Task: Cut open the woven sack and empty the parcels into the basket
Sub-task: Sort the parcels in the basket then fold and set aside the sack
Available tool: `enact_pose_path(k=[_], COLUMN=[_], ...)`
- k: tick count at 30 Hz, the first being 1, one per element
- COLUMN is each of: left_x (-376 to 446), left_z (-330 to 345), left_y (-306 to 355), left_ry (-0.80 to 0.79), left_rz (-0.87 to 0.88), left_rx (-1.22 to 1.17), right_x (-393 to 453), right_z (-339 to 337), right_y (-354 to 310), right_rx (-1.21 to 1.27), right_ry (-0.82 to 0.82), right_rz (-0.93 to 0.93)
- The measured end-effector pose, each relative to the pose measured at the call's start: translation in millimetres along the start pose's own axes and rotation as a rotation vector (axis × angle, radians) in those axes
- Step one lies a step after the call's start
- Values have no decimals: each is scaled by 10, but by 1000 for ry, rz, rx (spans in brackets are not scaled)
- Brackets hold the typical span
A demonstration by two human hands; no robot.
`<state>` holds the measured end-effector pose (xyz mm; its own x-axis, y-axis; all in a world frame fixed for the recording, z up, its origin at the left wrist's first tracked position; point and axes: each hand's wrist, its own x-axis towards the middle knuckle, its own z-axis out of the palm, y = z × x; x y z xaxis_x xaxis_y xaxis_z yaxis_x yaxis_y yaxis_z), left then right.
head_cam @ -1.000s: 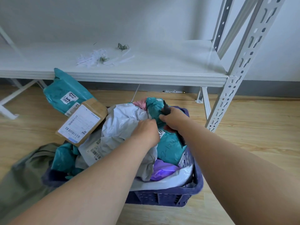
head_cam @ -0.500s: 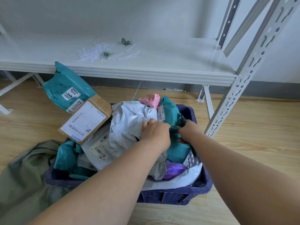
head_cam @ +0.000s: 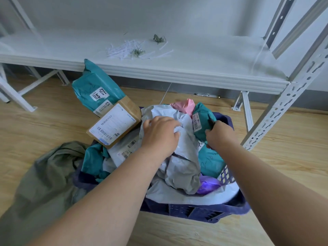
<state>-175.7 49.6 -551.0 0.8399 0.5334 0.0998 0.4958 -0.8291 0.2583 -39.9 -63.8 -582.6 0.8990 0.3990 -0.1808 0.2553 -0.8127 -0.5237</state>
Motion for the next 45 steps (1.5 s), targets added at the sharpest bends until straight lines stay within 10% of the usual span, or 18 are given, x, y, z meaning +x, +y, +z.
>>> enact_pose_path(k=[4, 13, 17, 21, 28, 35, 45], left_x=[-82, -541, -839, -1101, -1249, -836, -420], left_z=[-253, -665, -376, 77, 488, 263, -818], left_y=[-283, -1829, -2586, -2869, -2969, -3100, -2643], left_ry=[228, 460, -21, -677, -1050, -53, 270], left_rz=[-16, -522, -869, -765, -878, -983, -922], left_rx=[-108, -206, -237, -24, -220, -266, -174], right_x=[-234, -1206, -1441, -1518, -1507, -1347, -1370], right_z=[-47, 548, 877, 1096, 1301, 1226, 735], right_y=[-497, -1690, -1850, -1947, -2062, -2048, -2314], right_rx=[51, 150, 97, 22, 45, 152, 312], right_ry=[168, -202, -345, -376, -403, -461, -610], right_rz=[-237, -654, -697, -716, -663, -641, -412])
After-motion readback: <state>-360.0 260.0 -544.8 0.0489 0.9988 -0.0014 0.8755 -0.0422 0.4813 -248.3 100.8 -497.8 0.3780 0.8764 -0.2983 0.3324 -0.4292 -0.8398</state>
